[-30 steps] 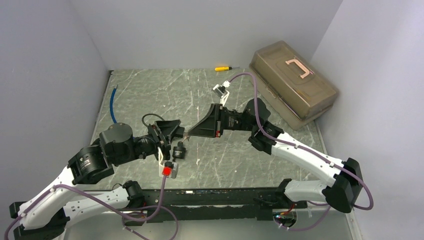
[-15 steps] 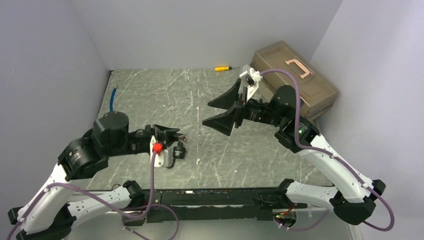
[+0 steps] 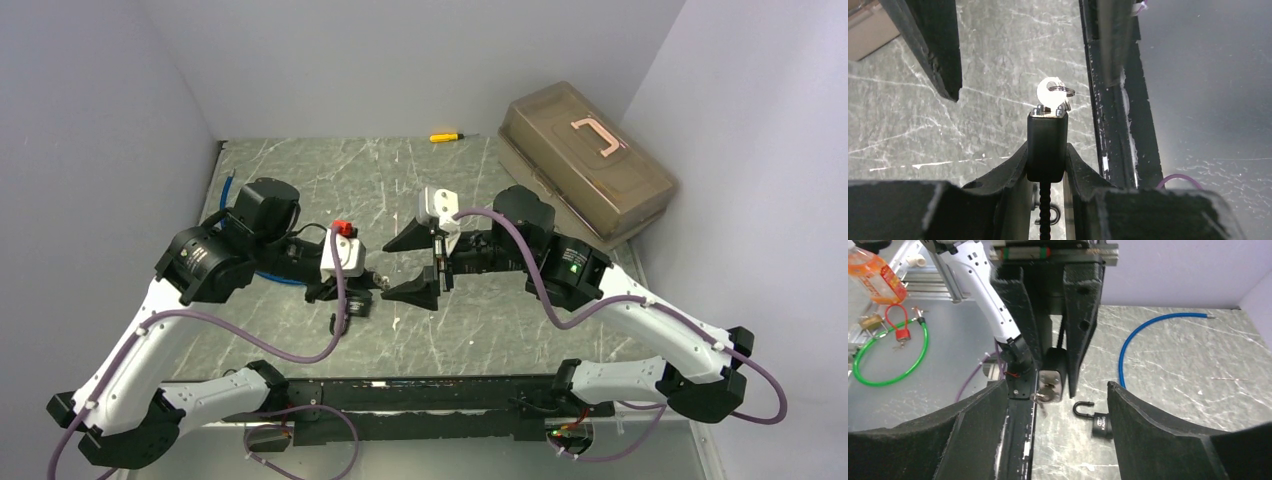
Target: Unlock with the key
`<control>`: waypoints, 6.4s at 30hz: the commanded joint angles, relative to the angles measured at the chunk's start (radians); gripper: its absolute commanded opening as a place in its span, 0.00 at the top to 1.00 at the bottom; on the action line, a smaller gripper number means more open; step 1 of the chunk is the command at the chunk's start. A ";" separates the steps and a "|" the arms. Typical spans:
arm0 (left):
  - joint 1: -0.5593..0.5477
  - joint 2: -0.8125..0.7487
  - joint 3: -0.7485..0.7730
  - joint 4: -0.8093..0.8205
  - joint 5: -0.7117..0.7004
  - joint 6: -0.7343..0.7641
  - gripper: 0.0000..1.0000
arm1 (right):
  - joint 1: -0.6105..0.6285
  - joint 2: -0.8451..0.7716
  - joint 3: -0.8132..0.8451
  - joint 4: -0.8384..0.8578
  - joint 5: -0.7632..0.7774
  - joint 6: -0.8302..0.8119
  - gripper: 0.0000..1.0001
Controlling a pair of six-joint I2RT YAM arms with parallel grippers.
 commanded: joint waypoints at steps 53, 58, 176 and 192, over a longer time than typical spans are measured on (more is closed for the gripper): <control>0.075 -0.122 0.130 0.028 -0.192 0.069 0.70 | -0.086 0.120 -0.044 0.381 -0.208 0.290 1.00; 0.114 -0.160 0.111 0.023 -0.165 0.061 1.00 | -0.097 0.079 -0.081 0.412 -0.152 0.298 1.00; -0.167 -0.385 -0.262 0.572 -0.581 0.646 1.00 | -0.084 0.160 -0.040 0.699 0.030 0.521 0.68; -0.155 -0.407 -0.274 0.440 -0.528 0.767 1.00 | -0.090 0.269 0.272 0.121 -0.172 0.288 0.64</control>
